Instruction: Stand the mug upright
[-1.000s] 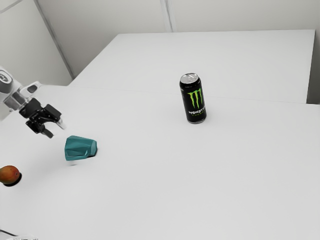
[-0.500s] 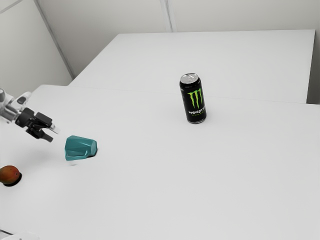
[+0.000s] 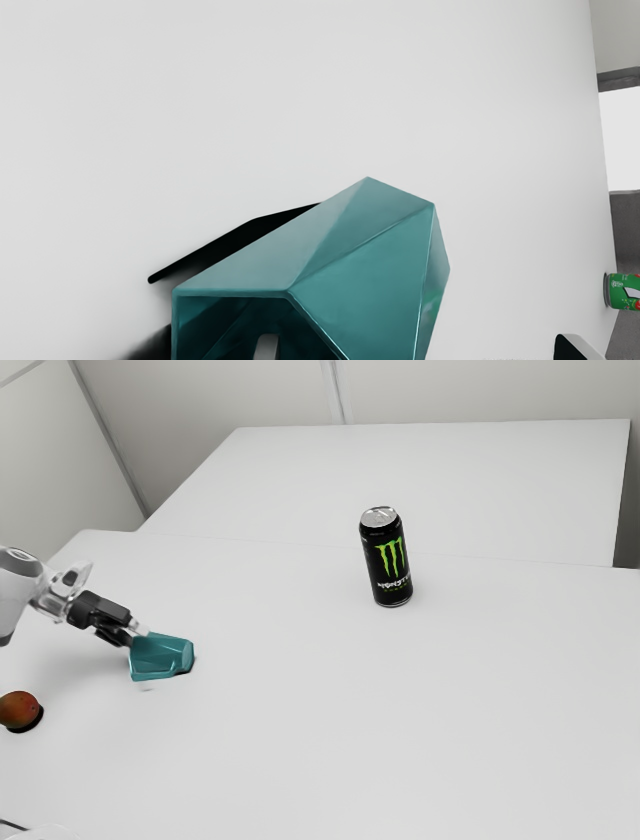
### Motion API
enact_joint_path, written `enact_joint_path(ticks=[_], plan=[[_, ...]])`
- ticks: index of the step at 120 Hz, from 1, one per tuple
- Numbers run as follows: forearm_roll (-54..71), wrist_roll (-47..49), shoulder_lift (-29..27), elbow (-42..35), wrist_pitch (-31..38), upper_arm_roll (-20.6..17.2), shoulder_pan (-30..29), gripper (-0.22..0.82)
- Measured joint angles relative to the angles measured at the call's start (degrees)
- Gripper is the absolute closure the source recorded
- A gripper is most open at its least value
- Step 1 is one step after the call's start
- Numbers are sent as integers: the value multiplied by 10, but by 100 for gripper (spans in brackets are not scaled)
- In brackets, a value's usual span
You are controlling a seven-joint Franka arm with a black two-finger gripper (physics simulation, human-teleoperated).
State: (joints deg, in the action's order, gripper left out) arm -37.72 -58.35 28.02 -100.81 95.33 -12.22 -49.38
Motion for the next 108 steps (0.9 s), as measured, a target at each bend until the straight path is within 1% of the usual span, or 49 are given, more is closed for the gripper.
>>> enact_joint_path(ticks=[7, 32, 50, 58, 75, 108], plan=[[-4, -7, 3, 0, -9, 0, 0, 7], [-18, -27, 9, 0, -36, 0, 0, 38], [-20, -38, 8, 0, -47, -1, 0, 57], [-20, -43, 7, 1, -50, -1, 0, 64], [-20, -51, 6, 1, -54, -2, 1, 72], [-14, -62, -8, -1, -55, -5, 5, 76]])
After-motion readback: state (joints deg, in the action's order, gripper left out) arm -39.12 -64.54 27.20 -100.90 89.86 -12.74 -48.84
